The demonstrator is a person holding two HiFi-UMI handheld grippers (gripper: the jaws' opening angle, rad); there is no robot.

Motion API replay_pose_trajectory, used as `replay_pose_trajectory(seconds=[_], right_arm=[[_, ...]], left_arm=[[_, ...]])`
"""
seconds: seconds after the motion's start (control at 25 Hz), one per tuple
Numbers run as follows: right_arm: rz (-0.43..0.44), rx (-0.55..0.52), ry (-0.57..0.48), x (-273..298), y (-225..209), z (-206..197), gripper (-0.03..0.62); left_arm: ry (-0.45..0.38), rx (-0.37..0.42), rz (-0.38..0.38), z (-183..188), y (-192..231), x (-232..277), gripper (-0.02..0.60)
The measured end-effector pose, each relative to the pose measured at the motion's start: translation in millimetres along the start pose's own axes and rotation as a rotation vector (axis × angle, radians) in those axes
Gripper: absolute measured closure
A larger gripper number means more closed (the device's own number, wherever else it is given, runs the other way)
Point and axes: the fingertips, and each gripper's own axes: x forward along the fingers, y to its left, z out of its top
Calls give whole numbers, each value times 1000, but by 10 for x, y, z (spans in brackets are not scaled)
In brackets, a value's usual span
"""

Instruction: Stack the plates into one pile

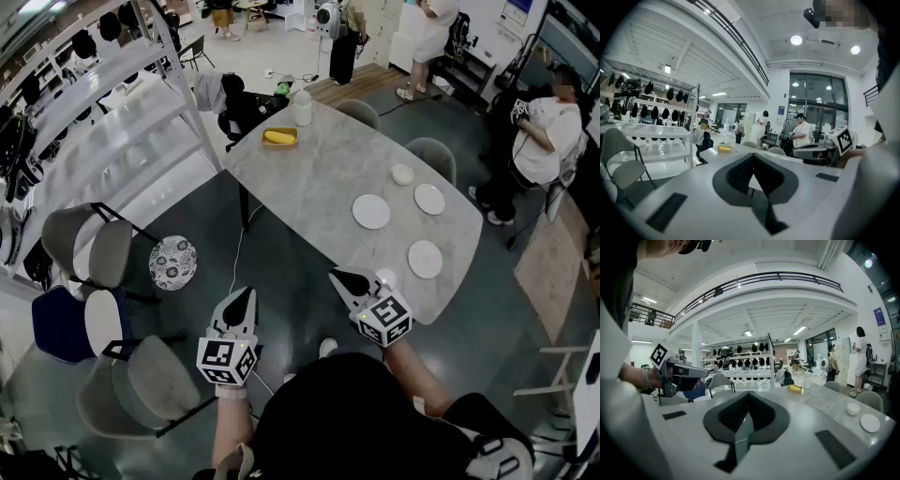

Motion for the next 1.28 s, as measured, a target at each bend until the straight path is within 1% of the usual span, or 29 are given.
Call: replay_pose_trajectory(seconds=[0.16, 0.32, 0.48, 0.56, 0.68, 0.8, 1.0, 1.12, 1.28], right_arm=[[-9, 10, -6, -27, -281, 6, 577], [-9, 23, -15, 5, -521, 51, 577], [-22, 63, -48, 4, -882, 54, 577], [-40, 92, -61, -37, -1080, 23, 577], [-79, 124, -52, -130, -1364, -94, 577], [-118, 158, -26, -144, -1577, -209, 577], [-151, 186, 20, 136, -1778, -355, 576], [-175, 202, 38, 411, -1944, -348, 576], [-227, 231, 49, 806, -2211, -217, 576]], left_arm=[[10, 3, -4, 30, -121, 275, 572], [31, 13, -6, 84, -148, 545, 572], [55, 27, -12, 105, -206, 923, 572], [70, 47, -29, 93, -291, 1108, 572], [99, 75, -61, 45, -450, 1362, 572], [118, 75, -89, 5, -503, 1578, 572], [146, 61, -129, -98, -276, 1946, 572], [166, 57, -142, -99, -13, 2186, 572], [187, 50, -179, -12, 460, 2543, 572]])
